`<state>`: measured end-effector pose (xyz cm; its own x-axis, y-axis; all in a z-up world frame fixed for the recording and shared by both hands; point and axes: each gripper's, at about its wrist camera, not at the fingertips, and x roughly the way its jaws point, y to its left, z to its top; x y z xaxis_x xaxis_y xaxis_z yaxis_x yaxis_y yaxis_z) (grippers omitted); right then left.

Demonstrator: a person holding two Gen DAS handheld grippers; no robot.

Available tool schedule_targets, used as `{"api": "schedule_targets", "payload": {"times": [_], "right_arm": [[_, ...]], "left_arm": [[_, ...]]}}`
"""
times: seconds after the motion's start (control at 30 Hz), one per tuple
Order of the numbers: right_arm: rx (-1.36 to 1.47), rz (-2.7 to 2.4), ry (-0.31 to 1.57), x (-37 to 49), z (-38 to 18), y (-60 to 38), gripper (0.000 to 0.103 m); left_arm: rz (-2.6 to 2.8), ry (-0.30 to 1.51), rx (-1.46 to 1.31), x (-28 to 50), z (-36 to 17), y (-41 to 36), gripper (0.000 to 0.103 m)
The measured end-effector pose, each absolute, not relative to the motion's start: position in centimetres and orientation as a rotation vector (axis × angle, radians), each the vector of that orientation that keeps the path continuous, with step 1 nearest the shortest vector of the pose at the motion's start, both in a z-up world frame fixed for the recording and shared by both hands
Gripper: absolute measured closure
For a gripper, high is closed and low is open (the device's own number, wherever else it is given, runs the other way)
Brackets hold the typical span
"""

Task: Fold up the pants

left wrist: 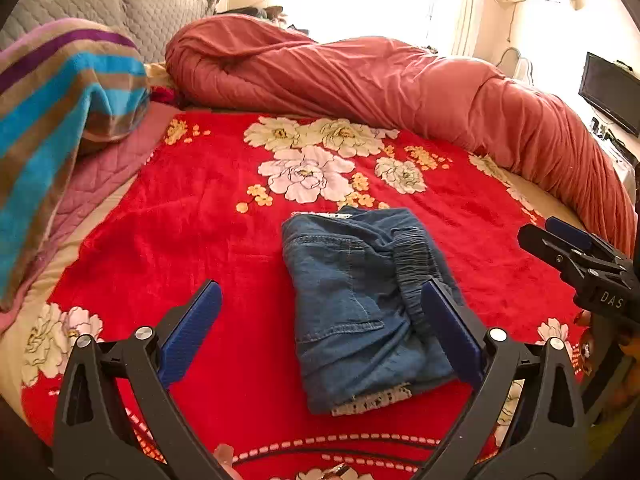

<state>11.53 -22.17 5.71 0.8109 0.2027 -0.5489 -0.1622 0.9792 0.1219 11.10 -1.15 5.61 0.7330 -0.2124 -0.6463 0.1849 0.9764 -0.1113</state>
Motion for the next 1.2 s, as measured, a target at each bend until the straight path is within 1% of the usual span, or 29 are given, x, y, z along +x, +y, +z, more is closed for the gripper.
{"api": "schedule_targets", "payload": {"times": [0.33,0.5,0.87,1.2], "right_arm": [[-0.001,0.194,0.512,6.0,7.5,-21.5,0.005],[-0.028,0.205,0.502,4.1,7.7,-20.9,0.005],[-0.046,0.239,0.500,1.5,7.8,-19.5,0.005],[-0.024,0.228,0.506,0.2,7.5,-19.9,0.005]], "left_arm": [[-0.231,0.659,-0.036,6.9,7.6,-1.1,0.010],[-0.227,0.638,-0.026,4.8,8.1,-0.9,0.010],[-0.214,0.624,-0.030,1.5,8.0,-0.3,0.010],[-0.214,0.633,-0.020,0.3,7.3,-0.2,0.010]]}}
